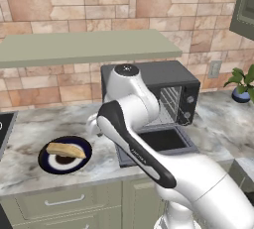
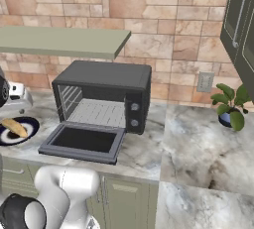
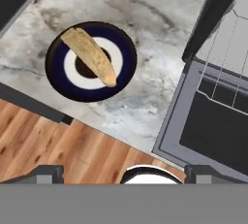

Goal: Pull the toaster oven rack outwards. Pick up the baguette from the plate and place it on the toaster oven rack. Close the toaster oven door fully and set the temperature to the lowest setting.

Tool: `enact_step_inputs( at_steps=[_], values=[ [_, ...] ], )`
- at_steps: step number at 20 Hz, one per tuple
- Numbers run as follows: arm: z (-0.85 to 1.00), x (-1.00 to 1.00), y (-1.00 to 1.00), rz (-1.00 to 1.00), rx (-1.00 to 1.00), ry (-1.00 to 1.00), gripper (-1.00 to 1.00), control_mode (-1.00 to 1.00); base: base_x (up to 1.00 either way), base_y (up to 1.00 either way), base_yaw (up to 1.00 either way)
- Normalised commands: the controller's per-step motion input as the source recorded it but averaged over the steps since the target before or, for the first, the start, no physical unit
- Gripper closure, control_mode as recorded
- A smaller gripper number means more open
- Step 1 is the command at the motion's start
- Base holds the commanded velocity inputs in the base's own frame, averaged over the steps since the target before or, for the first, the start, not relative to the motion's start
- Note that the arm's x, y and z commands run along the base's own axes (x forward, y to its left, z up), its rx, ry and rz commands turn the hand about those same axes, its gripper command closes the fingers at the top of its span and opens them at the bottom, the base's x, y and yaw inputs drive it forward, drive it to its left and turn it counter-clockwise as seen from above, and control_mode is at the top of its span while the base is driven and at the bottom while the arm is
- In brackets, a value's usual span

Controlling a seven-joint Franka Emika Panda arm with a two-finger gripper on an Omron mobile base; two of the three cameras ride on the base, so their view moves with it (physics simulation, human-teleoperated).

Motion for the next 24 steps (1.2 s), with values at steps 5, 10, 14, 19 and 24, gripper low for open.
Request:
enact_step_inputs(
  at_steps=[5, 10, 14, 19, 24],
  values=[
    [-0.31, 0.00, 0.37, 0.07, -0.04, 0.01, -1.00, -1.00, 0.00, 0.00, 0.00],
    [-0.33, 0.00, 0.54, 0.13, -0.01, 0.00, -1.00, -1.00, 0.00, 0.00, 0.00],
    [-0.25, 0.02, 0.37, 0.12, 0.00, 0.00, -1.00, -1.00, 0.00, 0.00, 0.00],
    [-0.31, 0.16, 0.17, 0.11, 0.00, 0.00, -1.00, -1.00, 0.00, 0.00, 0.00],
    [-0.15, 0.27, 0.05, 0.04, 0.00, 0.00, -1.00, -1.00, 0.00, 0.00, 0.00]
  ],
)
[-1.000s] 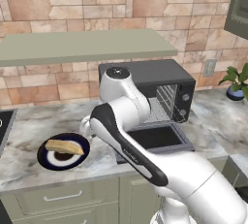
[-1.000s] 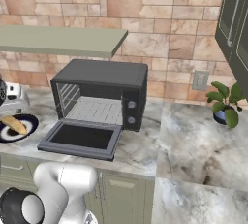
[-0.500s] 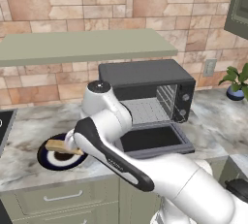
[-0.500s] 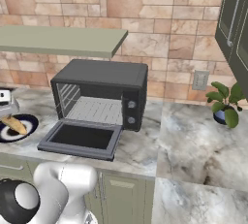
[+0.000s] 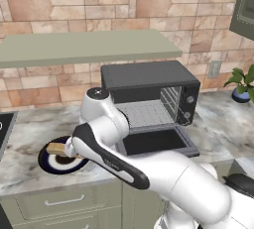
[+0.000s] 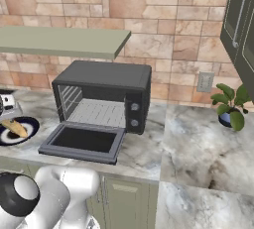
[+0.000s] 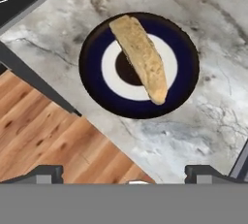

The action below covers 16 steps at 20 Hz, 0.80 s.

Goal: Pull the toaster oven rack outwards. Pick up the baguette from the plate and place it on the toaster oven rack. Close the toaster oven door fully and set the temperature to the lowest setting.

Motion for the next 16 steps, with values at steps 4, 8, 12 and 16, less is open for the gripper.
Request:
enact_step_inputs(
  at_steps=[4, 8, 12, 16],
  values=[
    [-0.10, 0.29, 0.13, 0.03, -0.01, 0.00, -1.00, -1.00, 0.00, 0.00, 0.00],
    [-0.18, 0.25, 0.29, 0.06, -0.04, 0.04, -1.00, -1.00, 0.00, 0.00, 0.00],
    [-0.23, 0.27, 0.28, 0.07, -0.05, 0.06, -1.00, -1.00, 0.00, 0.00, 0.00],
    [-0.19, 0.30, 0.15, 0.08, -0.05, 0.03, -1.00, -1.00, 0.00, 0.00, 0.00]
  ],
)
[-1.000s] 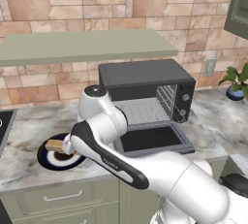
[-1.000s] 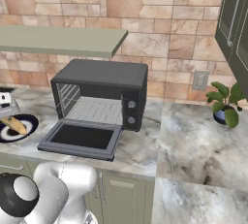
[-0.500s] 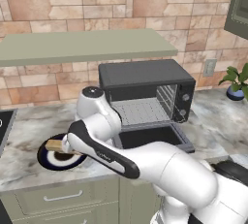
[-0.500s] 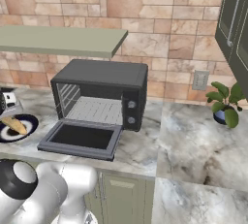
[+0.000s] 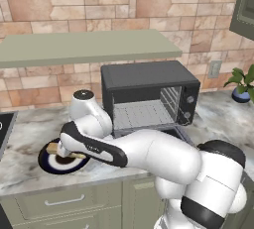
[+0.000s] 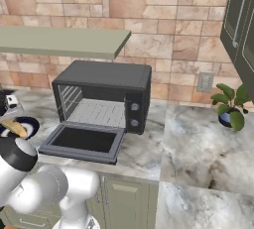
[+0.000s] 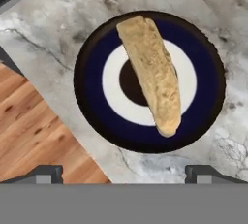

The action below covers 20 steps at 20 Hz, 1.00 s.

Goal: Pull the toaster oven rack outwards. Pick up the baguette from the plate and place it on the toaster oven rack. Close the toaster oven door fully and set the temperature to the lowest setting.

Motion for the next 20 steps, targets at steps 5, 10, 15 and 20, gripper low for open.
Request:
enact_step_inputs(
  at_steps=[5, 10, 15, 20],
  values=[
    [-0.18, 0.27, 0.03, 0.09, -0.05, 0.04, -1.00, -1.00, 0.00, 0.00, 0.00],
    [-0.26, 0.15, 0.06, 0.07, -0.05, 0.04, -1.00, -1.00, 0.00, 0.00, 0.00],
    [-0.31, 0.06, 0.16, 0.06, -0.07, 0.03, -1.00, -1.00, 0.00, 0.00, 0.00],
    [-0.16, 0.09, 0.10, 0.01, -0.04, 0.00, -1.00, -1.00, 0.00, 0.00, 0.00]
  ],
)
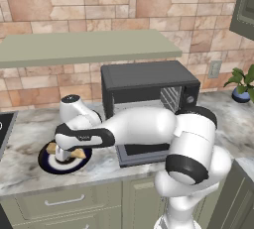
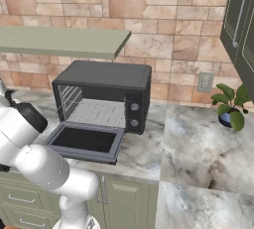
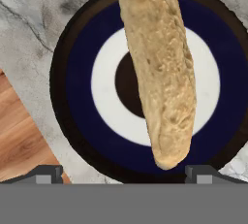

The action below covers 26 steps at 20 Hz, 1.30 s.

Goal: Pull the toaster oven rack outwards. Pick up the baguette from the plate and place it on the toaster oven rack. Close the toaster oven door fully and set the temperature to the lowest setting.

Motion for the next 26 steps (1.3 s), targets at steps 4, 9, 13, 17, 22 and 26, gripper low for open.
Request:
enact_step_inputs(
  at_steps=[4, 9, 13, 17, 22, 26],
  values=[
    [-0.09, 0.29, 0.04, 0.00, -0.02, 0.00, -1.00, -1.00, 0.00, 0.00, 0.00],
    [-0.11, 0.36, 0.00, 0.00, -0.02, 0.00, -1.00, -1.00, 0.00, 0.00, 0.00],
    [-0.24, 0.22, 0.07, 0.00, -0.04, 0.01, -1.00, -1.00, 0.00, 0.00, 0.00],
    [-0.26, 0.20, 0.08, 0.00, -0.03, 0.02, -1.00, -1.00, 0.00, 0.00, 0.00],
    [-0.19, 0.12, 0.13, 0.01, -0.01, 0.02, -1.00, -1.00, 0.00, 0.00, 0.00],
    [-0.10, 0.06, 0.20, 0.01, 0.00, 0.03, 1.00, -1.00, 0.00, 0.00, 0.00]
  ],
)
